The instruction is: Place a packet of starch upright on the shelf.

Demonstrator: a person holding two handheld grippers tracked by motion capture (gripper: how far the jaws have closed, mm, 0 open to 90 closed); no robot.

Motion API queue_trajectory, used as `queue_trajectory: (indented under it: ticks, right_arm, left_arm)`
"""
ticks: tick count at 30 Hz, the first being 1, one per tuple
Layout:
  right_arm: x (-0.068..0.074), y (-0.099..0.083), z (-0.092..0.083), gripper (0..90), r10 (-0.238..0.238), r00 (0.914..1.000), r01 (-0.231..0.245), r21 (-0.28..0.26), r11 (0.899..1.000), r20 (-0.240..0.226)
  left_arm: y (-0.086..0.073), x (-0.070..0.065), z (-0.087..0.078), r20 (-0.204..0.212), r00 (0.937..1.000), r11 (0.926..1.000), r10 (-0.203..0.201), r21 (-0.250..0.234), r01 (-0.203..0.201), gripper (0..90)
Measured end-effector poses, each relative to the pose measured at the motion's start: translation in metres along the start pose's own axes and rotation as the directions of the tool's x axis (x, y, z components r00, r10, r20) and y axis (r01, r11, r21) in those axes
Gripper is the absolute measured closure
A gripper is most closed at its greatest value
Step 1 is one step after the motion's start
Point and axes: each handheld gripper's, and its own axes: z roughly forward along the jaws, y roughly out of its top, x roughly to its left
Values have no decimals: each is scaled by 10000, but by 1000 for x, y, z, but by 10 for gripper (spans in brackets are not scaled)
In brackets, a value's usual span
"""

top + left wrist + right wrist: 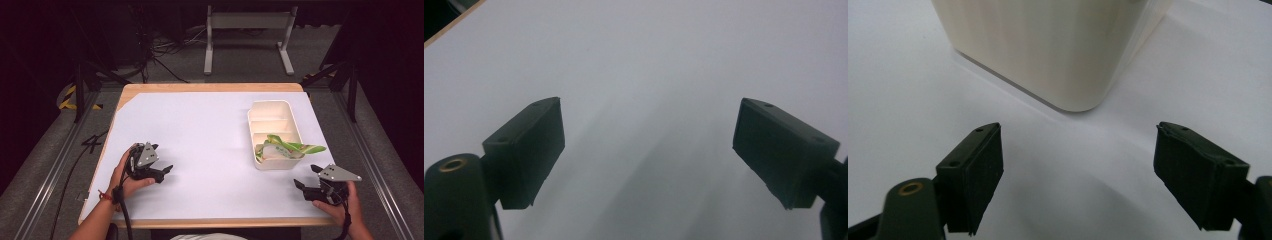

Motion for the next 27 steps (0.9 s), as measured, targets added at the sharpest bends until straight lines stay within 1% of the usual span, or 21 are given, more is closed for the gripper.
queue_trajectory:
  ticks: [1, 4, 6, 7, 8, 9, 11, 12, 13, 14, 15, 16, 19, 20, 23, 27]
  right_arm:
    - [0, 0, 0, 197, -14, 10000, 14, -16, 10000, 5]
    - [0, 0, 0, 197, -26, 10000, 26, 7, 10000, -5]
    - [0, 0, 0, 196, -35, 10000, 35, -11, 10000, -20]
    - [0, 0, 0, 196, -35, 10000, 35, -11, 10000, -25]
    - [0, 0, 0, 195, -42, 10000, 42, -18, 10000, -27]
    - [0, 0, 0, 195, -45, 10000, 45, -18, 10000, -14]
    - [0, 0, 0, 196, -68, 10000, 68, -11, 10000, 12]
    - [1, 0, 0, 195, -73, 10000, 73, -38, 10000, 24]
    - [1, 0, 0, 195, -72, 10000, 72, -28, 10000, 31]
    - [1, 0, -1, 195, -75, 10000, 76, -28, 10000, 31]
    - [0, 0, -1, 194, -90, 10000, 90, -25, 10000, 17]
    - [0, 0, -1, 192, -119, 9999, 119, -18, 9999, 28]
    - [-1, 1, 0, 190, -129, 9999, 129, -45, 9999, 23]
    - [-1, 1, 0, 189, -134, 9999, 134, -27, 9999, 17]
    - [-1, 2, 2, 188, -139, 9999, 139, 7, 9999, 30]
    - [0, 2, 2, 186, -209, 9998, 209, 13, 9998, 8]
  left_arm:
    - [-4, 0, -4, -69, 10000, 10000, -9, -26, 9, 128]
    - [-15, -1, -11, -141, 9993, 9993, -338, -143, 336, 120]
    - [-23, -3, -18, -144, 9991, 9991, -411, -95, 409, 117]
    - [-27, -3, -21, -139, 9983, 9984, -564, -113, 562, 112]
    - [-33, -4, -26, -38, 9950, 9946, -997, -306, 995, 109]
    - [-37, -4, -29, -62, 9935, 9928, -1140, -374, 1137, 109]
    - [-43, -5, -34, -111, 9917, 9909, -1282, -438, 1276, 105]
    - [-47, -5, -38, -67, 9889, 9873, -1487, -568, 1481, 103]
    - [-49, -4, -40, -105, 9862, 9846, -1652, -596, 1643, 104]
    - [-49, -4, -40, -105, 9862, 9846, -1652, -596, 1643, 102]
    - [-51, -3, -42, -251, 9834, 9821, -1798, -625, 1780, 97]
    - [-52, -2, -42, -256, 9827, 9811, -1833, -671, 1813, 95]
    - [-52, -2, -42, -232, 9832, 9815, -1812, -673, 1793, 86]
    - [-52, -2, -42, -227, 9822, 9803, -1864, -708, 1844, 86]
    - [-53, -2, -42, -265, 9833, 9816, -1800, -695, 1778, 84]
    - [-53, -1, -42, -262, 9823, 9806, -1853, -692, 1832, 82]
